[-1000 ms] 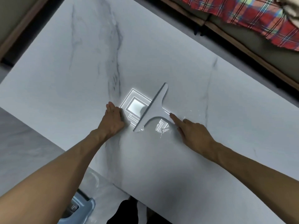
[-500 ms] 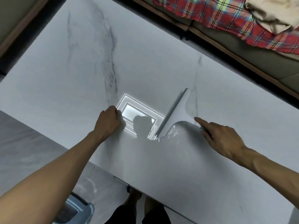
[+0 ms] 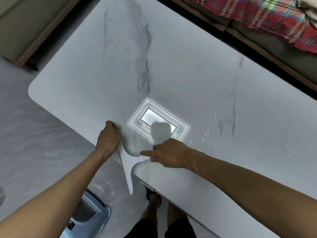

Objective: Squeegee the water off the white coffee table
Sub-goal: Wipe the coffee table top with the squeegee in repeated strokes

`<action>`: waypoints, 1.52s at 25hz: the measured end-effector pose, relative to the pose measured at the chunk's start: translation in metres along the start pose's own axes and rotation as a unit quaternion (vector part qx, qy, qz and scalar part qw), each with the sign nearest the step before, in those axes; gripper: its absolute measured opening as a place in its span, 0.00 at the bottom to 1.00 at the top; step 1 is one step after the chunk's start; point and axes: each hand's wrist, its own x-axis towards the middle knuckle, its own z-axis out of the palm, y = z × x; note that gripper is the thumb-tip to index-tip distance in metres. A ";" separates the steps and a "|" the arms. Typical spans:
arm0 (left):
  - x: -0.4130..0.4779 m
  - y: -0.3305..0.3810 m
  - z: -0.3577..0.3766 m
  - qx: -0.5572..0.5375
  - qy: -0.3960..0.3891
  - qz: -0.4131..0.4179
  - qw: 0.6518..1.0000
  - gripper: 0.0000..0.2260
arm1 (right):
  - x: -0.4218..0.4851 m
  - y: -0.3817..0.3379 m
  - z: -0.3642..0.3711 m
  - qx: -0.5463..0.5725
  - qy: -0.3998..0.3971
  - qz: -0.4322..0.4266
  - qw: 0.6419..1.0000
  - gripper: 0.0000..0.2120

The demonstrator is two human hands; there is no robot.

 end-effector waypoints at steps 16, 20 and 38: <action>-0.035 0.024 0.101 0.226 -0.116 0.156 0.954 0.14 | -0.252 0.054 0.066 0.102 0.049 0.378 0.919 0.20; -0.038 0.023 0.102 0.232 -0.091 0.181 0.952 0.12 | -0.279 0.013 0.080 0.095 0.052 0.425 0.899 0.21; -0.124 -0.024 0.151 0.263 -0.076 0.242 0.931 0.12 | -0.255 -0.031 0.146 0.182 0.057 0.334 0.923 0.21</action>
